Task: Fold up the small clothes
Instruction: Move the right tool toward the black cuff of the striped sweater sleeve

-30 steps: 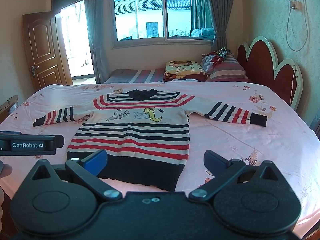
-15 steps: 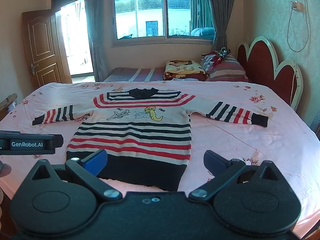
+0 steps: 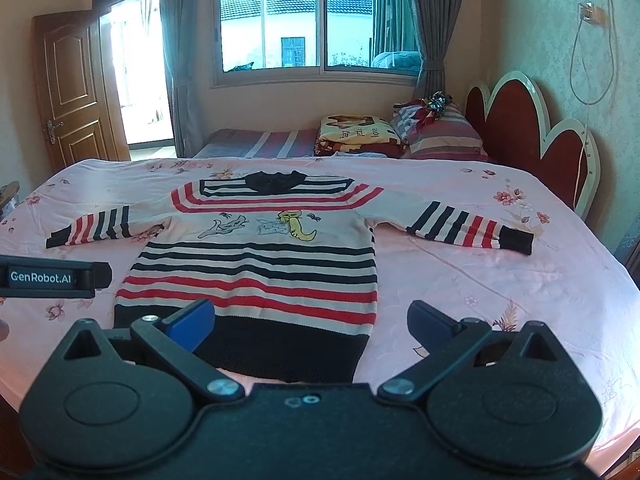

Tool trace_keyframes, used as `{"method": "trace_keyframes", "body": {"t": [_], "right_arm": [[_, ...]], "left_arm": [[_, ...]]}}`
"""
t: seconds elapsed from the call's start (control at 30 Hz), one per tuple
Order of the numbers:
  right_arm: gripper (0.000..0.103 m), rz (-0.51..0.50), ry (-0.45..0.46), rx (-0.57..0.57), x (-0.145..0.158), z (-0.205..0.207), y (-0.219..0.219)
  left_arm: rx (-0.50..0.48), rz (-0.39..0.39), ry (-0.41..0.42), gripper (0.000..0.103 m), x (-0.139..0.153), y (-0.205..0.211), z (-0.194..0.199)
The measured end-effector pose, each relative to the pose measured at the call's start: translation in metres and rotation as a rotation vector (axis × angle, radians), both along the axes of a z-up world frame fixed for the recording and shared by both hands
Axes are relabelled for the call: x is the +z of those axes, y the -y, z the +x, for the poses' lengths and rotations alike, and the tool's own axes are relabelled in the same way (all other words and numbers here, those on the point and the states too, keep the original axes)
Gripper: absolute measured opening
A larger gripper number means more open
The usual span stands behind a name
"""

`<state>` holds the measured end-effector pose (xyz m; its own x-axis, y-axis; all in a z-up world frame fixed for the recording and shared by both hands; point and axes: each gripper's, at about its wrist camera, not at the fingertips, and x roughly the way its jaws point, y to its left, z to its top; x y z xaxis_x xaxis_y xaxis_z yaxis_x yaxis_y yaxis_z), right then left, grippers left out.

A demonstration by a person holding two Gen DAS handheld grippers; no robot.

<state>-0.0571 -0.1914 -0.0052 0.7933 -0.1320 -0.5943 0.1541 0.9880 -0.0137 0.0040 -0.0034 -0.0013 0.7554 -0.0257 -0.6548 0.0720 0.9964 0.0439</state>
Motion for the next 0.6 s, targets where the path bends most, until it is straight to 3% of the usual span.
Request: {"method": "trace_keyframes", "body": {"t": [0.03, 0.27, 0.43, 0.6], "right_arm": [[0.102, -0.009, -0.032, -0.005, -0.002, 0.003, -0.001], [0.102, 0.076, 0.003, -0.037, -0.01, 0.041, 0.004], [0.102, 0.051, 0.049, -0.058, -0.013, 0.069, 0.004], [0.102, 0.033, 0.038, -0.109, -0.017, 0.102, 0.005]], "left_arm": [[-0.002, 0.0, -0.003, 0.103, -0.001, -0.001, 0.005], [-0.012, 0.004, -0.029, 0.103, -0.012, -0.007, 0.053], [-0.009, -0.008, -0.026, 0.103, -0.019, -0.018, 0.094], [-0.026, -0.012, -0.034, 0.103, -0.026, -0.029, 0.135]]}}
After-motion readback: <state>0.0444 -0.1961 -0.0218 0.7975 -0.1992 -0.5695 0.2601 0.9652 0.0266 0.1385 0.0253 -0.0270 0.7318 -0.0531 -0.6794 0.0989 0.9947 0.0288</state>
